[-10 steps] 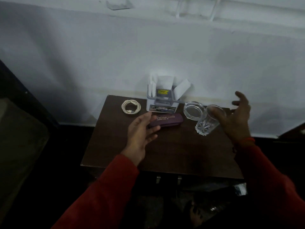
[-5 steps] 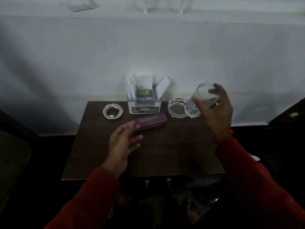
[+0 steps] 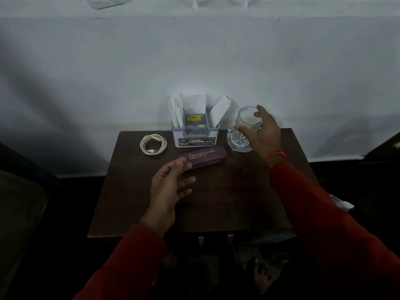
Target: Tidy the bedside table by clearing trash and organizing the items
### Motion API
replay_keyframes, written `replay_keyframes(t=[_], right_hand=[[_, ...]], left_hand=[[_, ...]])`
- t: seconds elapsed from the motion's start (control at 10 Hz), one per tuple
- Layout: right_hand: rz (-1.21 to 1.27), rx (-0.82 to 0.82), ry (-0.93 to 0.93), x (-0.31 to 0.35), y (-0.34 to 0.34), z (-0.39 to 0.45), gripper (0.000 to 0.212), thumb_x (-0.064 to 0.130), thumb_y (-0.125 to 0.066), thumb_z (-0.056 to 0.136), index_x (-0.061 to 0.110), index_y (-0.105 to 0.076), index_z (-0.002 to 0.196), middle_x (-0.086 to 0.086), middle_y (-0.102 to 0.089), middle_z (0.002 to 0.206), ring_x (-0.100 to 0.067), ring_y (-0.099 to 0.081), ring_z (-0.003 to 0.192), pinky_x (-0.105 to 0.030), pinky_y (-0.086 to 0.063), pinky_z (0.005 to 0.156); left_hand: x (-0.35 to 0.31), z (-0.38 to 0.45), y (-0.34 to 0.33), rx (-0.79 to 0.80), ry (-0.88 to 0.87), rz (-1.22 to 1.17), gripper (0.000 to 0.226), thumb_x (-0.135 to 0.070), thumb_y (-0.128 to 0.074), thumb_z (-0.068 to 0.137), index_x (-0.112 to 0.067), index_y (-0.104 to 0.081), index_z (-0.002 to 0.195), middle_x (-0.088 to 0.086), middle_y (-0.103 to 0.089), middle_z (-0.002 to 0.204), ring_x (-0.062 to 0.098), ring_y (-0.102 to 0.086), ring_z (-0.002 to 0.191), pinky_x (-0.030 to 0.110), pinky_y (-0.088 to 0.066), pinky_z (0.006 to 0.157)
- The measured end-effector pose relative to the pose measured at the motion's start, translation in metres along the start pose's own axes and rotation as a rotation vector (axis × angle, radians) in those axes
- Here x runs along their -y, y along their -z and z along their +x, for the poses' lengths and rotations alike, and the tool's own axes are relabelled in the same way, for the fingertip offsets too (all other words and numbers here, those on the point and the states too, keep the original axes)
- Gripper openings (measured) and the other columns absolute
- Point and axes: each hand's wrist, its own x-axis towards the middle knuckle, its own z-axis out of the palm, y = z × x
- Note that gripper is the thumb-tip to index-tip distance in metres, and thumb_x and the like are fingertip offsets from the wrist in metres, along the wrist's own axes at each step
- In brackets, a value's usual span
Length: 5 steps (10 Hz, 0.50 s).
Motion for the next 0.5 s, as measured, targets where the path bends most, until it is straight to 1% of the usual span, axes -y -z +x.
replay_keyframes(t=[0.1,0.2,0.3,0.4,0.5], right_hand=[[-0.017,0.020,-0.004,-0.002,-0.005,0.005,0.088,0.041,-0.083,0.074,0.013,-0.043,0.148,-0.009,-0.057,0.131,-0.023,-0.052,0.124,-0.022,-0.038,0.096],[-0.046,0.053,-0.005,-0.005,-0.007,0.006,0.091,0.041,-0.081,0.078,0.014,-0.035,0.152,-0.012,-0.051,0.139,-0.030,-0.046,0.130,-0.034,-0.038,0.105],[-0.186,0.044,-0.005,-0.003,-0.004,-0.006,0.100,0.051,-0.076,0.079,0.021,-0.021,0.157,-0.014,-0.031,0.155,-0.037,-0.032,0.138,-0.051,-0.031,0.110],[-0.269,-0.112,0.127,0.009,0.008,-0.025,0.084,0.056,-0.066,0.084,0.026,-0.029,0.153,-0.012,-0.032,0.152,-0.038,-0.036,0.131,-0.053,-0.034,0.102],[-0.287,-0.127,0.235,0.027,0.014,-0.057,0.066,0.051,-0.059,0.090,0.024,-0.041,0.147,-0.012,-0.038,0.146,-0.035,-0.039,0.126,-0.051,-0.039,0.099]], left_hand=[[-0.001,0.000,0.000,-0.008,0.007,0.006,0.017,-0.031,-0.062,0.099,-0.027,-0.072,0.112,-0.008,-0.080,0.105,0.016,-0.074,0.085,0.031,-0.054,0.069],[-0.002,-0.002,0.001,0.002,-0.004,0.002,0.017,-0.031,-0.060,0.100,-0.027,-0.072,0.112,-0.008,-0.080,0.107,0.016,-0.074,0.084,0.031,-0.053,0.070],[-0.003,-0.004,-0.001,0.025,-0.021,0.005,0.017,-0.031,-0.059,0.101,-0.027,-0.072,0.111,-0.006,-0.079,0.111,0.016,-0.073,0.086,0.031,-0.053,0.070],[-0.007,-0.006,-0.004,0.055,-0.092,0.016,0.020,-0.029,-0.057,0.103,-0.026,-0.070,0.118,-0.005,-0.078,0.115,0.016,-0.073,0.089,0.030,-0.053,0.069],[-0.013,-0.010,-0.010,0.032,-0.228,0.083,0.022,-0.030,-0.058,0.102,-0.028,-0.069,0.122,-0.012,-0.076,0.115,0.015,-0.072,0.102,0.027,-0.053,0.070]])
